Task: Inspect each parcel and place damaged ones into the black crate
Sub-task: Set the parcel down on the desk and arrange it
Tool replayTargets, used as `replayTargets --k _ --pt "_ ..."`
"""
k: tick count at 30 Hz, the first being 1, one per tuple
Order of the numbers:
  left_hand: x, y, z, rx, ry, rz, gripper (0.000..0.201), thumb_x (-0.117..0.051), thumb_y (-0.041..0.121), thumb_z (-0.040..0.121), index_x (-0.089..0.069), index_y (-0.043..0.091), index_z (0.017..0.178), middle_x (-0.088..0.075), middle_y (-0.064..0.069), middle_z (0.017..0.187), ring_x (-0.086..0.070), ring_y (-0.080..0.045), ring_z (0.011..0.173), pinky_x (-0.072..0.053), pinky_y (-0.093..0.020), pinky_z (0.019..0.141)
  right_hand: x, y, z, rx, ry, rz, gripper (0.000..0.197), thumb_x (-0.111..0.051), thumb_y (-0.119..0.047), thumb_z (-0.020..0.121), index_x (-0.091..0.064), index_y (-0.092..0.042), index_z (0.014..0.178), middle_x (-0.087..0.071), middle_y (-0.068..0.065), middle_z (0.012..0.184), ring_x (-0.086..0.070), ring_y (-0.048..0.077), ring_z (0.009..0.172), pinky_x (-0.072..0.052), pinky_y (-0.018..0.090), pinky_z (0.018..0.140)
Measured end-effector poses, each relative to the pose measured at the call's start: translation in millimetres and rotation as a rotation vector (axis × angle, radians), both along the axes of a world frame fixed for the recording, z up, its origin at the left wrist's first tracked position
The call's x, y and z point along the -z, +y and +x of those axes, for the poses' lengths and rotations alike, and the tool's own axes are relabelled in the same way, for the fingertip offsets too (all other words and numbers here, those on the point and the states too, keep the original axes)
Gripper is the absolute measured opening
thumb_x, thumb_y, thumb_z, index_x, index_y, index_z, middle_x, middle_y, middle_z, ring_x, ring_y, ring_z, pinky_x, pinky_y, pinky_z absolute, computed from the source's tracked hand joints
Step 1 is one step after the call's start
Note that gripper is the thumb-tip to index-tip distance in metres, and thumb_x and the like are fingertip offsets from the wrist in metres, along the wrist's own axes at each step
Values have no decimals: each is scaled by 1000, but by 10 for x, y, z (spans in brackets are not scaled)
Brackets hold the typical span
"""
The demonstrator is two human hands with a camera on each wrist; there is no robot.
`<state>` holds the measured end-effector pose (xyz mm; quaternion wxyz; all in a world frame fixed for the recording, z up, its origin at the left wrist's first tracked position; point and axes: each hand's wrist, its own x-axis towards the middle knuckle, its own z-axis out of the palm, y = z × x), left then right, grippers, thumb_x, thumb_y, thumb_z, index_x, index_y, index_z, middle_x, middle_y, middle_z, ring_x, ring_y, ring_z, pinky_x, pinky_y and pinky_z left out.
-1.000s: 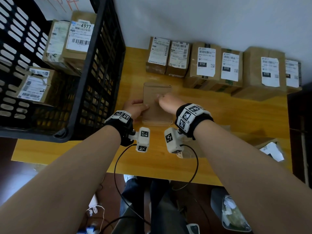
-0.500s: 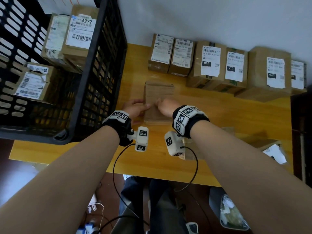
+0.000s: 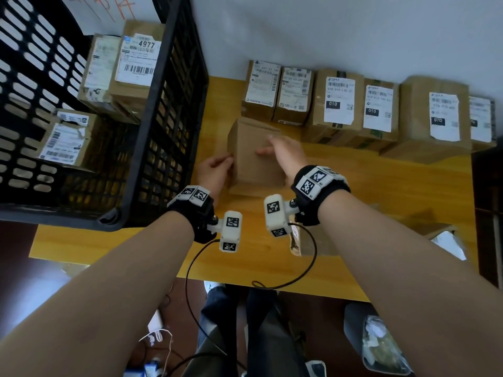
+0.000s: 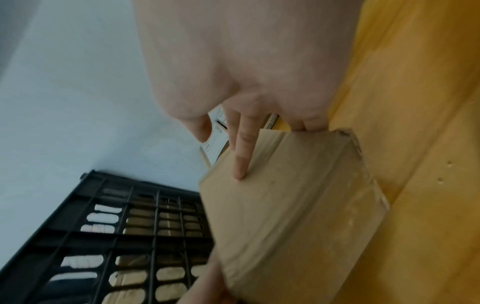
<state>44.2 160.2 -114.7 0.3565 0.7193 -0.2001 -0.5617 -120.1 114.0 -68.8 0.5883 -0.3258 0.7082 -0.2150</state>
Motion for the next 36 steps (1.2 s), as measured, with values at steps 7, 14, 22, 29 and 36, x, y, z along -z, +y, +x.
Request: replayTargets --k 7,14,22,29,36 --pt "-45 -97 89 -72 122 -68 69 -88 21 83 -55 20 144 -67 0 116 -69 -21 109 -59 -40 93 19 114 -27 23 -78 110 42 -48 -49 105 -55 -20 136 -70 10 107 -64 32 106 -48 55 105" --pt "50 -90 -42 4 122 -42 45 -75 -4 89 -63 10 131 -71 0 107 -69 -17 100 -58 -27 82 1 177 -108 -133 42 210 49 -43 -50 106 -59 -13 134 -65 10 130 -66 36 110 -55 55 99" --pt "45 -72 -33 52 150 61 37 -79 13 91 -64 20 124 -75 1 110 -71 -13 98 -56 -31 70 -204 75 -9 -314 241 -58 47 -43 -38 108 -72 -2 108 -69 18 97 -66 32 91 -48 38 84" --pt "19 -20 35 120 213 174 31 -79 23 92 -64 26 119 -74 1 105 -71 -14 92 -55 -28 60 -133 51 131 -696 360 36 45 -38 -33 110 -60 -5 138 -60 18 141 -57 33 126 -43 35 101" --pt "8 -33 58 159 218 252 27 -81 32 90 -65 33 111 -73 2 107 -68 -18 101 -55 -36 77 -172 -20 120 -768 422 19 43 -38 -32 112 -60 -5 138 -60 17 140 -56 33 126 -38 30 89"
